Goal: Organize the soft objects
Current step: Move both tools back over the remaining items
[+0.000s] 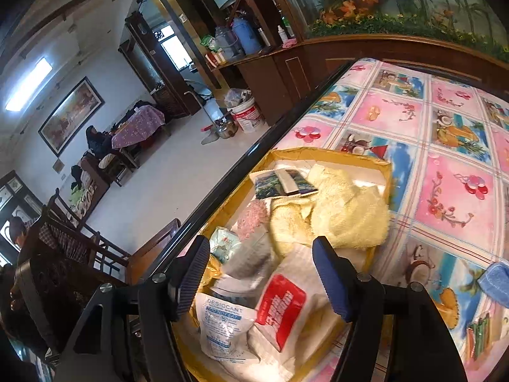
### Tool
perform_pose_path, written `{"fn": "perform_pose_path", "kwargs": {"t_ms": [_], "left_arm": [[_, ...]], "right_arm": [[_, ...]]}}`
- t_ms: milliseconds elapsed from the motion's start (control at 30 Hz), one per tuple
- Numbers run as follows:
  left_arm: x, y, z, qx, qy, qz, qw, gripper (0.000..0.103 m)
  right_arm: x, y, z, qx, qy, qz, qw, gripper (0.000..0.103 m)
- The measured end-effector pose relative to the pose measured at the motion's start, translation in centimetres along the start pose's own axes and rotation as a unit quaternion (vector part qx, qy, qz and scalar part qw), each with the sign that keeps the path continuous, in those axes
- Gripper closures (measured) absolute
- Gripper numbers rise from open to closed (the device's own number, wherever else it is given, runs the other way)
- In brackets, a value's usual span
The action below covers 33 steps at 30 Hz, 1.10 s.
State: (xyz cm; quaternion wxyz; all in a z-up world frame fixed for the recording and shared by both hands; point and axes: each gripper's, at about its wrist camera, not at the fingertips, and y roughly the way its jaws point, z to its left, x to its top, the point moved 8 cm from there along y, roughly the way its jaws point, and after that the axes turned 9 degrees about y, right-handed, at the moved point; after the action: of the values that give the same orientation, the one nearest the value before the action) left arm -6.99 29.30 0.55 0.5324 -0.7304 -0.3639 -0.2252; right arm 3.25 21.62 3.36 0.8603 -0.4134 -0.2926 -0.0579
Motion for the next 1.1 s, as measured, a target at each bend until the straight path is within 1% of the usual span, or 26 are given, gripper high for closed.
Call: {"fn": "perform_pose_path", "kwargs": {"t_ms": [67, 133, 267, 400, 500, 600, 700, 767, 833, 900, 933, 967, 1000, 1033, 1067, 1100], "left_arm": [[0.1, -0.1, -0.9, -0.013, 0.007, -0.004, 0.9999, 0.03], [0.2, -0.4, -2.3, -0.033, 0.023, -0.009, 0.9991, 0.03], [-0.1, -0.5, -7.1, -0.07, 0.088, -0.008, 0.9936, 0.027], [-1.0, 0.6, -12.6, -0.109, 0.147, 0.02, 0.9829, 0.027], [-2.3, 1.9, -16.2, -0.134, 0.173, 0.049, 0.9746, 0.027], [-3.4, 2.6, -19.1, -0.159, 0.182, 0.072, 0.9677, 0.027], [-4.4, 3.2, -20.7, -0.163, 0.186, 0.087, 0.965, 0.027], [-4.9, 3.2, -21.1, -0.16, 0.187, 0.094, 0.9647, 0.027], [-5.1, 3.3, -21.0, -0.152, 0.186, 0.097, 0.9658, 0.027], [-5.2, 3.3, -20.6, -0.142, 0.183, 0.099, 0.9677, 0.027], [-5.1, 3.2, -20.3, -0.138, 0.182, 0.098, 0.9687, 0.027], [-5.0, 3.2, -20.1, -0.134, 0.18, 0.097, 0.9697, 0.027], [-5.0, 3.3, -19.8, -0.13, 0.178, 0.097, 0.9705, 0.027], [-4.9, 3.3, -19.6, -0.128, 0.176, 0.097, 0.9712, 0.027], [-4.9, 3.4, -19.5, -0.126, 0.175, 0.097, 0.9716, 0.027], [-4.9, 3.5, -19.5, -0.125, 0.173, 0.098, 0.9719, 0.027]], "right_arm": [[0.3, -2.0, -1.8, -0.007, 0.009, -0.02, 1.0, 0.033], [0.4, -4.6, -4.3, -0.026, 0.021, -0.042, 0.999, 0.032], [0.4, -10.6, -11.4, -0.081, 0.067, -0.088, 0.991, 0.029], [-0.6, -15.8, -19.4, -0.134, 0.135, -0.121, 0.974, 0.028], [-1.9, -18.6, -24.5, -0.166, 0.179, -0.139, 0.96, 0.028], [-2.5, -20.0, -28.7, -0.205, 0.204, -0.156, 0.944, 0.028], [-2.3, -19.6, -31.9, -0.226, 0.22, -0.154, 0.936, 0.028], [-1.9, -18.8, -33.4, -0.22, 0.231, -0.149, 0.936, 0.028], [-1.5, -17.5, -33.6, -0.198, 0.231, -0.135, 0.943, 0.028], [-1.7, -15.6, -32.2, -0.152, 0.227, -0.105, 0.956, 0.026], [-1.8, -15.0, -30.7, -0.118, 0.213, -0.094, 0.965, 0.026], [-2.0, -14.4, -28.5, -0.059, 0.197, -0.075, 0.976, 0.026], [-2.5, -14.2, -26.3, -0.006, 0.183, -0.058, 0.981, 0.026], [-2.8, -14.4, -24.7, 0.025, 0.168, -0.05, 0.984, 0.028], [-3.0, -15.0, -23.6, 0.033, 0.149, -0.053, 0.987, 0.028], [-3.1, -15.8, -23.1, 0.019, 0.135, -0.063, 0.989, 0.028]]}}
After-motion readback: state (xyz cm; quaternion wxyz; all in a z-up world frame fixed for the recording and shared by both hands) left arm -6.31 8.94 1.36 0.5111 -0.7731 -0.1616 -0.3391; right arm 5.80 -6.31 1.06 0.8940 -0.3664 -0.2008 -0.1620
